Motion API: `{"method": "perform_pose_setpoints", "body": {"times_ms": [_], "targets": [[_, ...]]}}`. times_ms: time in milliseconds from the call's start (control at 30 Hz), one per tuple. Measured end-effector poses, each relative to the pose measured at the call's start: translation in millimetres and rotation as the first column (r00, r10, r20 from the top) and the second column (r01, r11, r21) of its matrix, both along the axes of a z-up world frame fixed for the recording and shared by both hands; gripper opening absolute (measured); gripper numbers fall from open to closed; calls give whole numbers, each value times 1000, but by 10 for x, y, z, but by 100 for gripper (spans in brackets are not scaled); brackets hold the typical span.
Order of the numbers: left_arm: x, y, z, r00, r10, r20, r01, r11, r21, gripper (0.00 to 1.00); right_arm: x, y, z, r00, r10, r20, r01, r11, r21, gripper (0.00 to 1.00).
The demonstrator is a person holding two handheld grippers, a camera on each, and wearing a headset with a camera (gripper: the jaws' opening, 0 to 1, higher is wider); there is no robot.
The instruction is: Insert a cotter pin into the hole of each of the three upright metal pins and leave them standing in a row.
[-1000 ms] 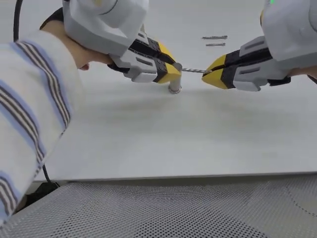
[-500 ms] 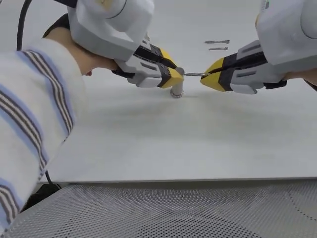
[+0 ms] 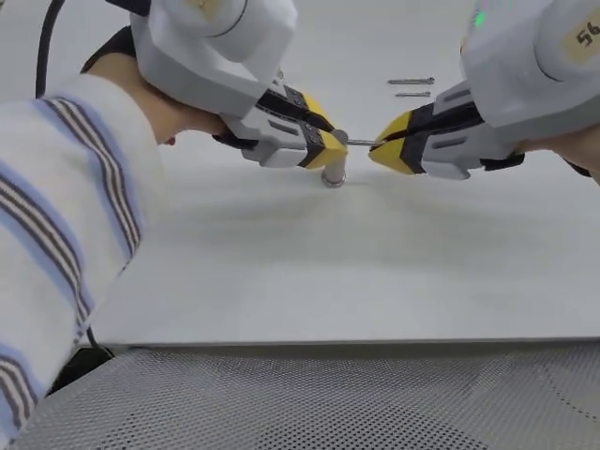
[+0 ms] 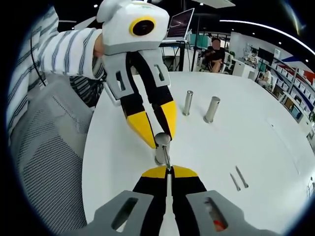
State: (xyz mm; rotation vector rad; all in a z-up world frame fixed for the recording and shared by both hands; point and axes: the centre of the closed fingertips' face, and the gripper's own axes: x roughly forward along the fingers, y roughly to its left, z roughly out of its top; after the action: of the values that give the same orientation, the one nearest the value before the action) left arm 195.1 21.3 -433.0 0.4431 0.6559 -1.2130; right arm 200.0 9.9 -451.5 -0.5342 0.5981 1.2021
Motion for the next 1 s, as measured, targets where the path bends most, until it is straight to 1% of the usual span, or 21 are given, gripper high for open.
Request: {"method": "perform_pose_setpoints", "body": {"times_ms": [100,233,333,367,433,500,567,600,633,667,700,733,767,833,1000], "targets": [[0,6,3,1000,1,1,-1,1000,-6,9,-3,27,15,1000,-1,1,1,1000,12,0],[7,4,-6,1000,-2,1,2,1000,-9,9,-28,42,23,1000,4,-2,-4,1000,12,0],[3,3,-5,1000,0,1,0,1000,-13,9,-54,37,33,1000,17,23,-17,1000,3,0],[-3,6,-3,1000,2,0,-2,1000,-15,9,-64,44,34,1000,17,22,-17,1000,4,0],[58,48,-34,1000,3,-3,-3,1000,-17,9,-90,58,48,1000,17,23,-17,1000,12,0],[58,69,-35,1000,-1,1,1,1000,-16,9,-124,69,56,1000,15,17,-15,1000,24,0],[58,77,-35,1000,-2,4,2,1000,-15,9,-152,71,63,999,20,24,-21,999,27,0],[45,44,-33,1000,1,3,-1,1000,-16,9,-164,58,69,999,17,33,-18,1000,25,0],[43,41,-33,1000,3,4,-3,1000,-16,9,-129,44,52,999,11,40,-12,1000,24,0],[43,36,-32,1000,5,2,-5,1000,-17,9,-126,27,57,999,7,45,-8,1000,26,2],[43,37,-32,1000,13,-4,-13,1000,-20,9,-78,23,58,999,-10,53,8,999,34,6],[29,37,-32,1000,27,-16,-27,999,-27,9,-67,-3,70,998,-19,58,17,999,40,8],[27,40,-32,999,29,-16,-30,999,-29,9,-48,-8,79,998,-26,59,23,999,50,9],[28,39,-33,999,39,-17,-39,999,-34,9,-40,-34,96,998,-40,50,36,997,69,8],[6,29,-33,998,53,-15,-53,998,-40,9,-118,-96,102,998,-32,52,30,998,53,7]]}}
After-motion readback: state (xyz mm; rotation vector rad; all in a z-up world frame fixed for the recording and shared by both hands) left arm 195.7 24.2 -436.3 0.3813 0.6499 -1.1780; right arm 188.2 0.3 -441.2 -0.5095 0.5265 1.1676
